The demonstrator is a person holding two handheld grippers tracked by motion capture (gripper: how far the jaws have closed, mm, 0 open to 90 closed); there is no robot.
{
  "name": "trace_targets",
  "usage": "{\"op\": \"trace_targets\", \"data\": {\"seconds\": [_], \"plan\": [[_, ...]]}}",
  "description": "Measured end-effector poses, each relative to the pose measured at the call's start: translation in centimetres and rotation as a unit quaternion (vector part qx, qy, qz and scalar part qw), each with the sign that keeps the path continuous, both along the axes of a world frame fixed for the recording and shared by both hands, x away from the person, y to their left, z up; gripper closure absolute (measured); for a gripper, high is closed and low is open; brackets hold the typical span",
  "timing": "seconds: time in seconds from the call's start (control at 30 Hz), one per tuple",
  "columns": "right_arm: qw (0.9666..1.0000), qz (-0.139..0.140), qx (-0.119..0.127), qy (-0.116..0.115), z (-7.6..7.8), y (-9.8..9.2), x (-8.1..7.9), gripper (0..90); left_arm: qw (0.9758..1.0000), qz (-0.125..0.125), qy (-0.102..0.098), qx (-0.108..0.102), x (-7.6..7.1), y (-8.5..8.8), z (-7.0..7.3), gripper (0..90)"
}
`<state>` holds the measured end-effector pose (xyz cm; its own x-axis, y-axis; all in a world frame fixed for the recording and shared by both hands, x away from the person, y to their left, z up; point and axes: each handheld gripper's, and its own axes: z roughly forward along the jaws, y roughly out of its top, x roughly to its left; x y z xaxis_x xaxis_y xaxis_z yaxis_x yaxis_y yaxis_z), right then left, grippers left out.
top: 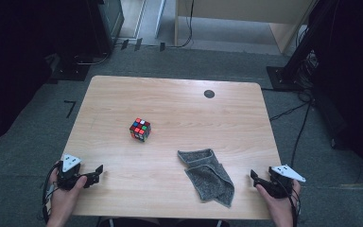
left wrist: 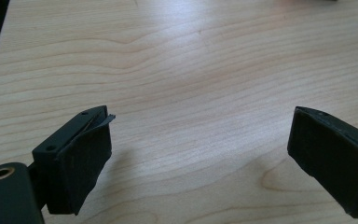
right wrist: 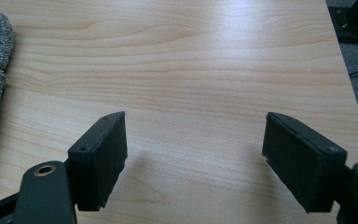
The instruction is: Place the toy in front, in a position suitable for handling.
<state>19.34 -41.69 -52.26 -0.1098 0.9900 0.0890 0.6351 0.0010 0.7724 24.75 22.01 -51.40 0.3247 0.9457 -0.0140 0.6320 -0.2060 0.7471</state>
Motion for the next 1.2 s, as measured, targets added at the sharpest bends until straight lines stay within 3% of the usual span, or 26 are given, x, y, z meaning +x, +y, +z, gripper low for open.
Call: {"op": "trace_targets", "data": {"seconds": [0.17, 0.33, 0.47, 0.67, 0.8, 0.9, 1.2], "plan": [[0.9999, -0.005, 0.007, -0.010, 0.4, 0.3, -0.1, 22.6, 1.0000, -0.004, -0.002, 0.003, 0.0, -0.2, -0.1, 6.3], [0.9994, 0.005, 0.015, -0.030, 1.6, 1.9, -0.4, 23.6, 0.9999, 0.003, -0.010, 0.006, -0.1, -0.2, 0.0, 6.3], [0.9982, 0.030, 0.027, -0.044, 2.6, 4.0, -0.5, 23.9, 0.9998, -0.001, -0.012, 0.016, -0.2, -0.4, -0.1, 6.3], [0.9941, 0.079, 0.043, -0.061, 3.9, 7.7, -0.6, 25.0, 0.9998, -0.008, -0.015, 0.007, -0.2, -0.3, 0.0, 6.3], [0.9900, 0.113, 0.057, -0.062, 4.0, 10.1, -0.7, 26.2, 0.9996, -0.019, -0.010, 0.021, 0.3, -0.9, 0.2, 6.2], [0.9877, 0.135, 0.055, -0.058, 3.7, 11.6, -0.6, 26.6, 0.9995, -0.031, -0.009, 0.001, 0.8, -1.5, 0.6, 6.2], [0.9825, 0.177, 0.046, -0.034, 2.1, 13.8, 0.4, 34.5, 0.9974, -0.068, -0.019, -0.012, 3.1, -5.7, 1.4, 6.1]]}}
